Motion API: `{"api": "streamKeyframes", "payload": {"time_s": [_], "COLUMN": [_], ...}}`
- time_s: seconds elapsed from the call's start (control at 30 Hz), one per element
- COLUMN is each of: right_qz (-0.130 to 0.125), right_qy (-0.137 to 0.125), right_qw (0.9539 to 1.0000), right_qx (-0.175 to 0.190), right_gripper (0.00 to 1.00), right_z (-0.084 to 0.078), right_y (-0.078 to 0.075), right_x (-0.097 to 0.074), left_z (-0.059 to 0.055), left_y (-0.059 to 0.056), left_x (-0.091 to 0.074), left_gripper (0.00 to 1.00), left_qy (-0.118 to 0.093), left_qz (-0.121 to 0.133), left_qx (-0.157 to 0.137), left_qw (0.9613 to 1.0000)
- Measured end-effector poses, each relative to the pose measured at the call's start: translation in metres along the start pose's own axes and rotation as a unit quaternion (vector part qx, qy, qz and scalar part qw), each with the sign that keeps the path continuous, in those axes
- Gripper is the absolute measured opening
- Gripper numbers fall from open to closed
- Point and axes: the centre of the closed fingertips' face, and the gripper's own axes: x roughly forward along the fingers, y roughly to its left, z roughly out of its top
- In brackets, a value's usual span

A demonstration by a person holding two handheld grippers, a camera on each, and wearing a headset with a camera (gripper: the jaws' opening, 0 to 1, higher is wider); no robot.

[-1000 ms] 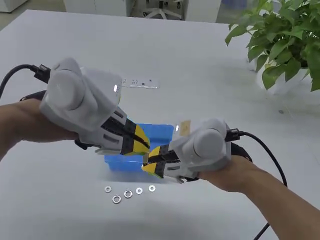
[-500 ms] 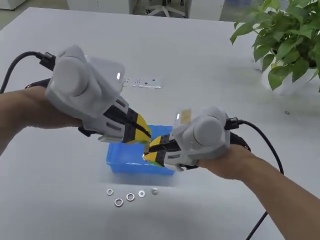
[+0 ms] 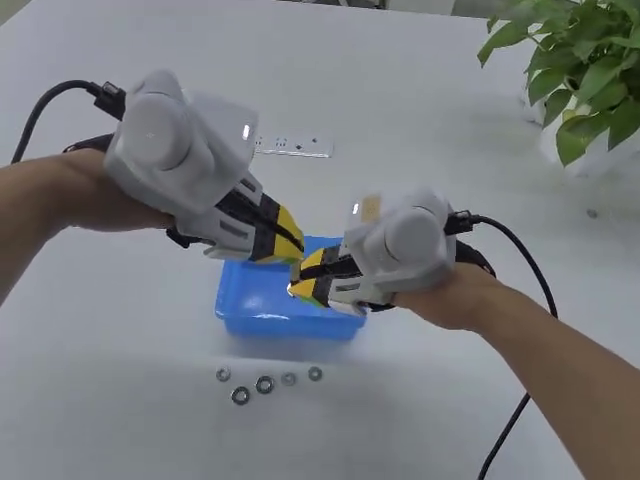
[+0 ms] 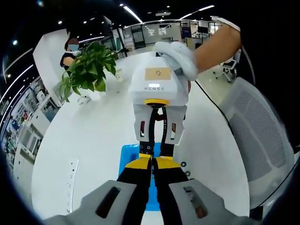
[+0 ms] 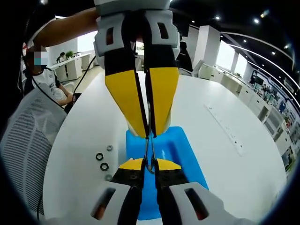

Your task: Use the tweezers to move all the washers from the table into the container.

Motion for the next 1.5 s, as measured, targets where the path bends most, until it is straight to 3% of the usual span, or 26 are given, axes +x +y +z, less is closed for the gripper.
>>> {"api": "streamKeyframes", "payload": {"time_s": [0.7,1.1,1.5], "right_qz": [0.015,0.022,0.02], "right_qy": [0.027,0.038,0.04], "right_qw": [0.9995,0.999,0.999], "right_qx": [0.002,0.004,-0.001], "right_gripper": [0.1,0.1,0.11], "right_z": [-0.025,-0.034,-0.034], "right_y": [-0.007,-0.005,-0.006], "right_x": [0.023,0.029,0.027], "left_z": [-0.028,-0.034,-0.032], "left_y": [0.008,0.005,0.006], "left_x": [0.021,0.027,0.028], "left_gripper": [0.06,0.06,0.06], "left_qy": [0.006,0.014,0.009], "left_qz": [-0.001,-0.004,-0.006], "left_qx": [-0.02,-0.022,-0.025], "left_qw": [0.9998,0.9996,0.9996]}}
